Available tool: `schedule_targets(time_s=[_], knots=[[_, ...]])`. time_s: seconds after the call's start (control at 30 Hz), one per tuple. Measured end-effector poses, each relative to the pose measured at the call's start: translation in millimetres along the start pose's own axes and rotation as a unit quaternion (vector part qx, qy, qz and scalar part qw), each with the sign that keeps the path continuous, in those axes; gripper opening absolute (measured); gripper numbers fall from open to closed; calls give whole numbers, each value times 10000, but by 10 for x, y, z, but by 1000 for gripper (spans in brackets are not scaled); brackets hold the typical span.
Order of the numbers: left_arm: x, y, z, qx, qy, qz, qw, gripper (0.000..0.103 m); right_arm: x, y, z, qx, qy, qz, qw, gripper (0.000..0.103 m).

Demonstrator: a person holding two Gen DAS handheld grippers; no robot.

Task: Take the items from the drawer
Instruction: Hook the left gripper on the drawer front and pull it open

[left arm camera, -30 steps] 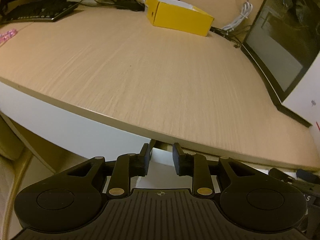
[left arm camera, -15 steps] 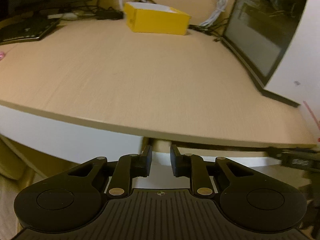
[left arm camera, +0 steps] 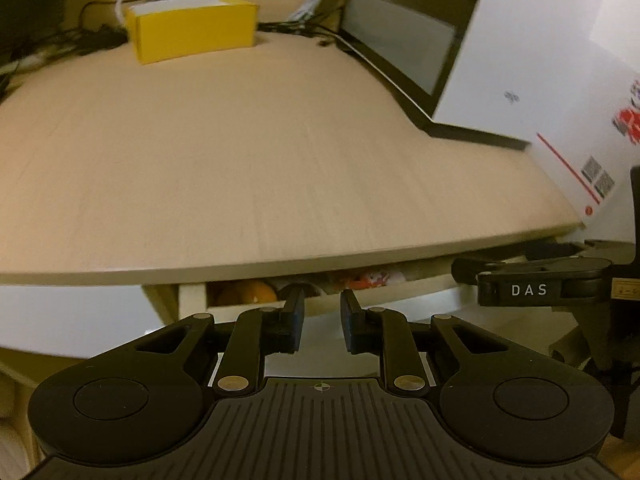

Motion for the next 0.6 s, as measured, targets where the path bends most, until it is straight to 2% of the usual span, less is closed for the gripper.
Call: schedule_targets(time_s=[0.17,0.33,0.6], knots=[[-11,-51,-43,-79,108,-137,9998,22,-58,5,49,-21,-5,-13,10000,103],[-46,-44,-51,15,267,-148,9995,22,-116,15,109,-20,58,-29,10000,103],[-209,-62,91,-44,346,-215,9992,22,-271,29,239,-24,79,-59,9999,103]])
Point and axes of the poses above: each gripper's, at about its wrist camera, not at the fingertips, and z roughly against the way its jaws point, y to its left, x to its top, the point moved 3 cm from there along -z, roughly the way its jaws point, and after that the axes turned 4 degrees about z, right-handed, at the moved point
